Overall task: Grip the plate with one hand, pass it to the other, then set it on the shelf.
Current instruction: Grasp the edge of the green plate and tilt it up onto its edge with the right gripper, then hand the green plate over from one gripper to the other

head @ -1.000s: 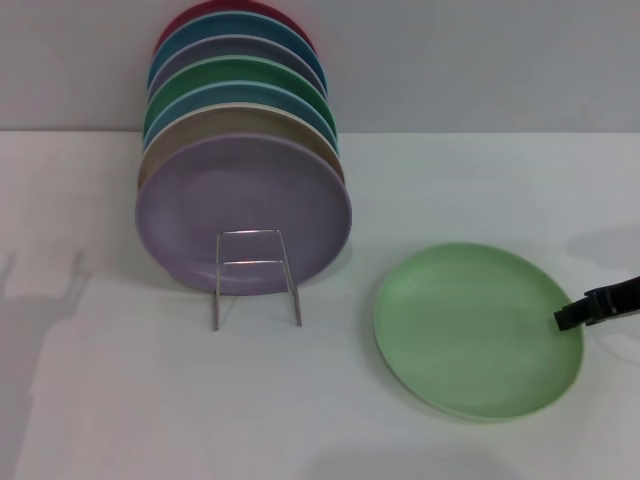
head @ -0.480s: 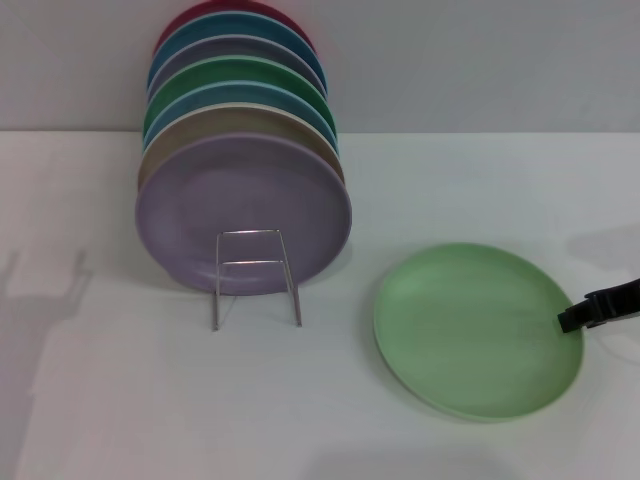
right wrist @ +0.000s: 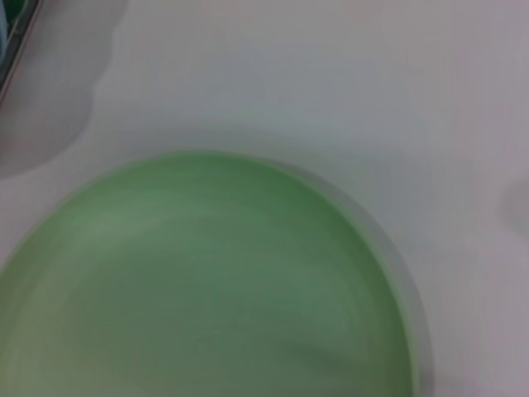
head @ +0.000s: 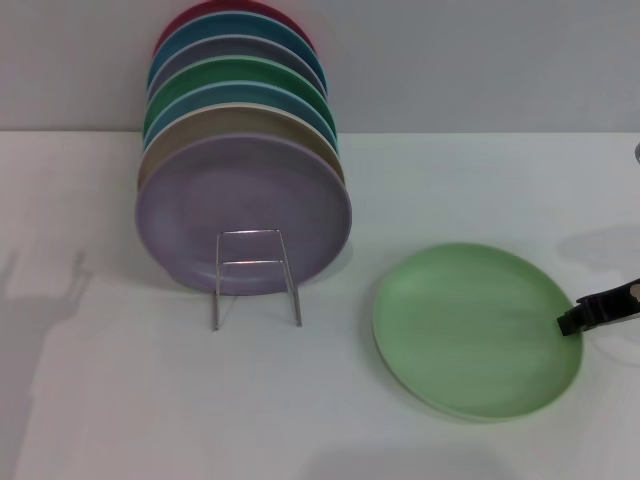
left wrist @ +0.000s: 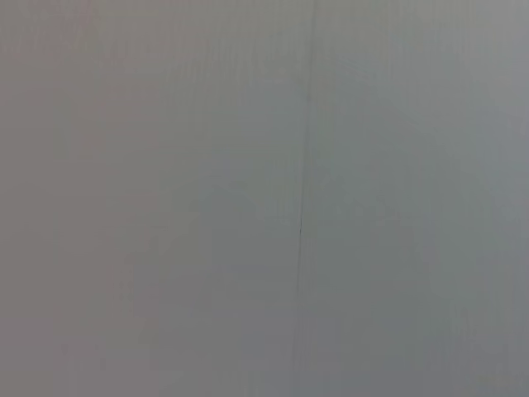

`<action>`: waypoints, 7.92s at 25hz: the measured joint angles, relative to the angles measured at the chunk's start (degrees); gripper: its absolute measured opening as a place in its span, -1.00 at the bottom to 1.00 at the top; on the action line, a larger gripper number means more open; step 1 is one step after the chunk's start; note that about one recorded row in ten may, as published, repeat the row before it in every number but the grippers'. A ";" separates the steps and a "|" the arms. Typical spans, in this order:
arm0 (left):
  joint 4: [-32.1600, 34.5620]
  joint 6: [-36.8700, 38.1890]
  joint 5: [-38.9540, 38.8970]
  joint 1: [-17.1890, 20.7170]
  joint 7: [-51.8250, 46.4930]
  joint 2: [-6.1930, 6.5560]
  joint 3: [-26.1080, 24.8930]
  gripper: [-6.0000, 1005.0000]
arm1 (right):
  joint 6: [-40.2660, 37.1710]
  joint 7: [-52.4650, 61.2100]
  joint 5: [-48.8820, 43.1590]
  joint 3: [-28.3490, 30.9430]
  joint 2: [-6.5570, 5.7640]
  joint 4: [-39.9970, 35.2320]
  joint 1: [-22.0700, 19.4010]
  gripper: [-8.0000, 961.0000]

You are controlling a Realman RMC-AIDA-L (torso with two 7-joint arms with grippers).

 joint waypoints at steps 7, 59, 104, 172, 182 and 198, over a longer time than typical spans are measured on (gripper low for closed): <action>0.00 0.00 -0.14 -0.02 0.00 0.00 0.00 0.71 | -0.40 0.21 -1.10 -0.03 -0.07 -0.54 0.61 -0.69; 0.09 1.76 -0.10 0.36 0.00 0.00 0.00 0.71 | -12.74 -8.35 7.22 -2.51 0.88 19.67 -9.05 -0.95; 0.07 2.63 0.13 1.24 -0.62 0.09 0.62 0.71 | -76.79 -9.17 2.09 -37.17 1.37 15.51 -24.51 -0.95; -3.74 9.61 0.31 4.17 -0.58 -0.22 11.13 0.71 | -152.68 26.40 5.05 -61.67 1.60 -36.75 -19.65 -0.95; -5.78 9.40 0.31 4.12 0.17 -0.36 18.03 0.71 | -159.43 28.44 5.50 -69.74 1.69 -34.31 -27.05 -0.95; -7.27 7.39 1.08 3.26 3.86 -0.35 28.83 0.71 | -163.73 14.80 27.62 -96.17 1.75 -29.89 -26.85 -0.95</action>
